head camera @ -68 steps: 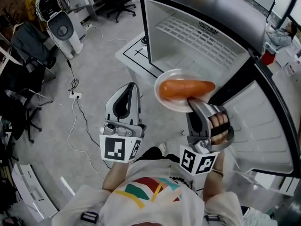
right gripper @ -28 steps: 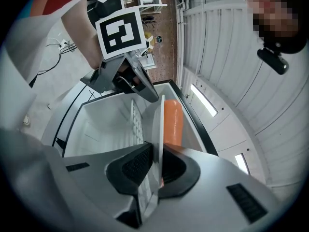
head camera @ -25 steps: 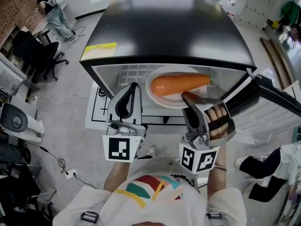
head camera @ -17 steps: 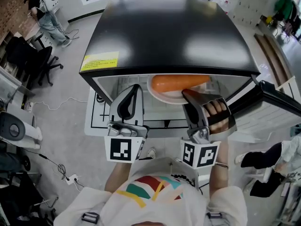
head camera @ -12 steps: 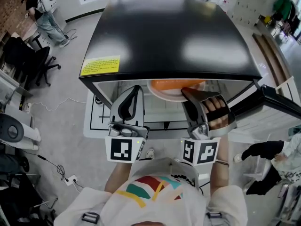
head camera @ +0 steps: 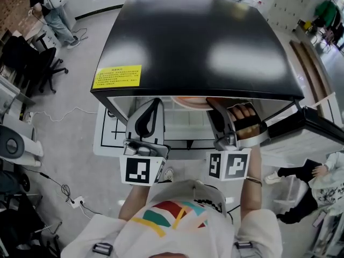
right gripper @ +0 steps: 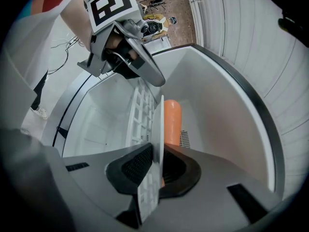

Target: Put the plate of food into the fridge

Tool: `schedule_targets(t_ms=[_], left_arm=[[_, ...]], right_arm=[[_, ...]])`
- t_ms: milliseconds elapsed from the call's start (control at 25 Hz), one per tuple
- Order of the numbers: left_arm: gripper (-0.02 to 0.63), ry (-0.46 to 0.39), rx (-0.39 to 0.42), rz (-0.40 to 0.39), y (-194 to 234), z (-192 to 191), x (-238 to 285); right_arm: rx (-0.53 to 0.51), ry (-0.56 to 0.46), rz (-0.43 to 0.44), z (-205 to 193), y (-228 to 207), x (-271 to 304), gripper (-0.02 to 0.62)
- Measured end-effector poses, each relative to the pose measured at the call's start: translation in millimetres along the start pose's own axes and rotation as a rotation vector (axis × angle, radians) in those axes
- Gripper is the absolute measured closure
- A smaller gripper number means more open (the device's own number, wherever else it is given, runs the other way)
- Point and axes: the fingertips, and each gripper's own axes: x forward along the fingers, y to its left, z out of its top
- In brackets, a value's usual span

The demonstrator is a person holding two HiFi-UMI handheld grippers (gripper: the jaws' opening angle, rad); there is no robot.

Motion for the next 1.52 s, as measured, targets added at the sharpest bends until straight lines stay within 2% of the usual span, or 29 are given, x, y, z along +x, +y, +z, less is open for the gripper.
schedule_targets(t_ms=[400,680,960,1120,1280,1360,1400,1520], left_arm=[[0.598,0.020,-0.017,0.024,1.9,-7.1,0.5],[0.598,0.045,-0.012,0.012,2.1,-13.2,3.8],[0.598,0.058,-0.016,-0.007,1.3,-14.6,6.5],[0.598,0.059,-0.013,-0.012,0.9,-14.0,7.7],[0.598,0.057,-0.017,-0.011,2.2,-12.5,8.6],[0.598,0.054,-0.023,-0.015,2.0,-12.0,9.4],[0.598,0.055,-0.030,-0.019,1.8,-12.4,10.1],[0.598,0.062,-0.045,-0.026,0.3,-14.1,10.9]], right_arm=[[-0.039,0.020,0.088,-8.9,3.7,21.2,0.555],[-0.040,0.026,0.108,-11.5,3.2,30.2,0.554],[0.021,-0.001,0.179,-11.4,0.5,30.8,0.554],[0.119,-0.020,0.228,-7.7,-2.2,29.9,0.554],[0.184,-0.064,0.284,-0.4,-2.9,26.2,0.532],[0.222,-0.087,0.335,2.2,1.3,23.5,0.509],[0.246,-0.098,0.362,3.2,3.6,22.6,0.477],[0.294,-0.126,0.402,4.1,6.2,21.1,0.462]])
